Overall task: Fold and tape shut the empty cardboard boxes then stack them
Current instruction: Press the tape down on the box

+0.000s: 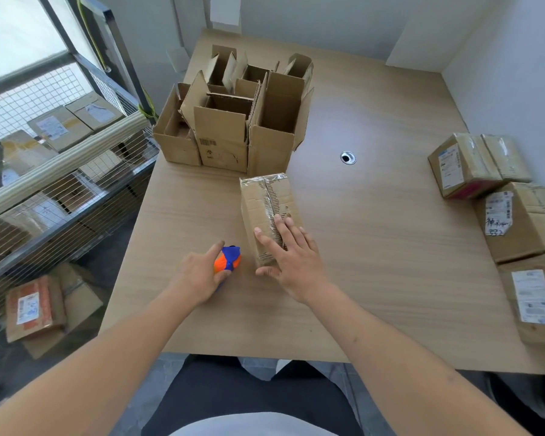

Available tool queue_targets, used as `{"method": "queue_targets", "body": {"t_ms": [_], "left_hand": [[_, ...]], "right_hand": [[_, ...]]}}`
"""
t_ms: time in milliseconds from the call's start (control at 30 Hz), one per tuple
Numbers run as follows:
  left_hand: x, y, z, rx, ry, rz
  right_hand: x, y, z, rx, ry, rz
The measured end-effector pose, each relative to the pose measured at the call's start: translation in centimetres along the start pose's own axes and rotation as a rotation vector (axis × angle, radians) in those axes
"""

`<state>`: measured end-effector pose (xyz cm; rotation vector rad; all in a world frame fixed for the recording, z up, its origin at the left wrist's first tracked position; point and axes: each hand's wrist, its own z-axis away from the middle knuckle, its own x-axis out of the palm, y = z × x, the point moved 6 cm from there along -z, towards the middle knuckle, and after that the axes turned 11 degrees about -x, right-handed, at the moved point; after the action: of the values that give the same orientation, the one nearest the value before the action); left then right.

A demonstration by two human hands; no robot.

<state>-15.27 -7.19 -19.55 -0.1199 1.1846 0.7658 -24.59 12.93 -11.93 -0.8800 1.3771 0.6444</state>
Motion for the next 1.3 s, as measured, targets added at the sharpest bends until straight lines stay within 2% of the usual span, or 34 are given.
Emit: {"method": "queue_targets", "body": {"t_ms": [133, 267, 367, 467, 533, 633, 700, 867, 967, 1167, 1300], "left_hand": [[-2.9, 1.7, 0.7, 0.054, 0.125, 0.024], [-6.5, 6.1, 3.6, 0.487, 0.357, 0.202], [-7.1, 8.5, 5.2, 0.697, 0.349, 0.233], [-5.7, 9.6, 5.9, 0.789, 0.307, 0.188], [-4.9, 9.7, 5.9, 0.803, 0.323, 0.171], [-4.6, 9.8, 5.8, 0.792, 0.405, 0.152], [-4.6, 10.0, 6.0, 0.769, 0.464, 0.131], [-4.1, 10.5, 6.5, 0.737, 0.572, 0.135], [-4.4, 10.6, 6.8, 0.728, 0.601, 0.154], [-4.4, 11.4, 7.6, 0.690, 0.564, 0.083], [-4.6, 11.8, 8.1, 0.735, 0.591, 0.059]], "right_hand": [[-0.5, -0.2, 0.1, -0.017, -0.040, 0.027], [-0.6, 0.0, 0.4, -0.032, -0.032, 0.053], [-1.0, 0.8, 0.5, -0.013, 0.015, 0.058], [-0.8, 0.7, 0.6, -0.054, 0.047, 0.041], [-0.9, 0.9, 0.6, -0.073, 0.055, -0.040], [-1.1, 2.3, 0.8, -0.134, 0.013, -0.322], [-1.9, 3.8, 1.5, -0.166, 0.073, -0.470], [-3.3, 4.8, 3.7, -0.161, 0.368, -0.221], [-3.0, 3.8, 4.1, -0.159, 0.422, -0.109], [-2.8, 4.8, 5.2, -0.097, 0.338, -0.344], [-3.0, 6.5, 5.9, 0.070, 0.384, -0.454]]}}
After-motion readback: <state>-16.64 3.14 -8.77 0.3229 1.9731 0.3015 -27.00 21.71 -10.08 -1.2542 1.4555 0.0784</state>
